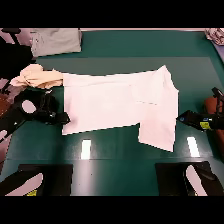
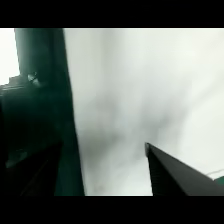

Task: Fold the shirts.

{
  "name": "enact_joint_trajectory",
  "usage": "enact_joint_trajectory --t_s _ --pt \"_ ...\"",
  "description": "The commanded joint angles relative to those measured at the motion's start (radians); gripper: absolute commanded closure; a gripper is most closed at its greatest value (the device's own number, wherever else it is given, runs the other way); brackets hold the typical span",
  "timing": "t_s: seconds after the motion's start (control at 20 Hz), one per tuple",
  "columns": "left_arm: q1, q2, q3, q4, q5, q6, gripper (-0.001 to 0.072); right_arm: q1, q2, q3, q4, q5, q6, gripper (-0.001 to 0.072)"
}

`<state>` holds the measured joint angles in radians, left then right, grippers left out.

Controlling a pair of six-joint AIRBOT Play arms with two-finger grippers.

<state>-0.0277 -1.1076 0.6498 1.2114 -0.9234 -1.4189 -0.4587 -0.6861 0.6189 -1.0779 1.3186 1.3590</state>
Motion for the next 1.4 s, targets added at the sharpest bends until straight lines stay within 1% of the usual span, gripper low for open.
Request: enact_joint_trajectory --t_s 0.0,0.05,0.1,0.15,0.25,0.3,0.35,0.4,0.45,0.5,0.6,0.65,0.85,1.0,1.05,1.1,1.15,1.2,1.25,1.3,1.35 --pt "-0.002 -0.051 -0.004 -0.089 0.016 0.068 0.0113 0.0 0.011 -0.007 -0.071 0.053 0.047 0.0026" --pt "-0.002 -0.051 -0.002 -0.091 0.017 0.068 0.0117 0.0 -0.014 -0.007 -0.073 0.067 0.047 0.0026" --pt "-0.002 -0.051 0.001 -0.095 0.009 0.079 0.0227 0.0 -0.041 -0.007 -0.075 0.082 0.047 0.0026" --pt "-0.002 -0.05 0.001 -0.106 -0.006 0.098 0.03 0.0 -0.064 -0.007 -0.074 0.097 0.047 0.0025" --pt "-0.002 -0.05 0.0 -0.106 -0.053 0.121 0.0301 0.0 -0.089 -0.012 -0.074 0.093 0.047 0.0026" --pt "-0.002 -0.05 0.0 -0.106 -0.079 0.135 0.0407 0.0 -0.095 -0.021 -0.074 0.089 0.047 0.0026" --pt "-0.002 -0.05 0.0 -0.105 -0.103 0.146 0.0466 0.0 -0.102 -0.035 -0.075 0.088 0.047 0.0026" --pt "-0.002 -0.05 0.001 -0.104 -0.117 0.146 0.0467 0.0 -0.109 -0.055 -0.076 0.088 0.046 0.0026" --pt "-0.002 -0.045 0.001 -0.099 -0.122 0.146 0.0521 0.0 -0.115 -0.079 -0.078 0.087 0.045 0.0025" --pt "-0.002 -0.042 0.004 -0.097 -0.132 0.146 0.0603 -0.008 -0.116 -0.103 -0.075 0.084 0.042 0.0026" --pt "-0.002 -0.042 0.025 -0.094 -0.167 0.146 0.0609 -0.051 -0.087 -0.158 -0.059 0.058 0.036 0.0025" --pt "-0.002 -0.042 0.038 -0.094 -0.185 0.146 0.0678 -0.07 -0.063 -0.182 -0.043 0.046 0.035 0.0026" --pt "-0.002 -0.042 0.077 -0.094 -0.211 0.143 0.0679 -0.077 0.002 -0.261 0.031 -0.017 0.035 0.0027" --pt "-0.002 -0.042 0.095 -0.102 -0.211 0.131 0.0679 -0.077 -0.052 -0.275 0.037 -0.022 0.035 0.003" --pt "-0.002 -0.042 0.101 -0.101 -0.215 0.121 0.0679 -0.076 -0.085 -0.275 0.053 -0.015 0.036 0.0043" --pt "-0.002 -0.042 0.107 -0.102 -0.216 0.111 0.0679 -0.076 -0.119 -0.275 0.092 -0.014 0.034 0.0103" --pt "-0.002 -0.042 0.115 -0.106 -0.218 0.109 0.0679 -0.067 -0.153 -0.275 0.132 -0.023 0.021 0.0195" --pt "-0.002 -0.042 0.126 -0.119 -0.218 0.108 0.0679 -0.042 -0.186 -0.275 0.172 -0.041 0.0 0.0343" --pt "-0.002 -0.042 0.137 -0.133 -0.221 0.107 0.0679 -0.007 -0.211 -0.274 0.209 -0.059 -0.024 0.046" --pt "-0.002 -0.042 0.15 -0.15 -0.235 0.106 0.068 0.031 -0.226 -0.263 0.24 -0.062 -0.054 0.0607" --pt "-0.002 -0.042 0.162 -0.159 -0.251 0.101 0.0679 0.078 -0.23 -0.233 0.258 -0.048 -0.071 0.0692"
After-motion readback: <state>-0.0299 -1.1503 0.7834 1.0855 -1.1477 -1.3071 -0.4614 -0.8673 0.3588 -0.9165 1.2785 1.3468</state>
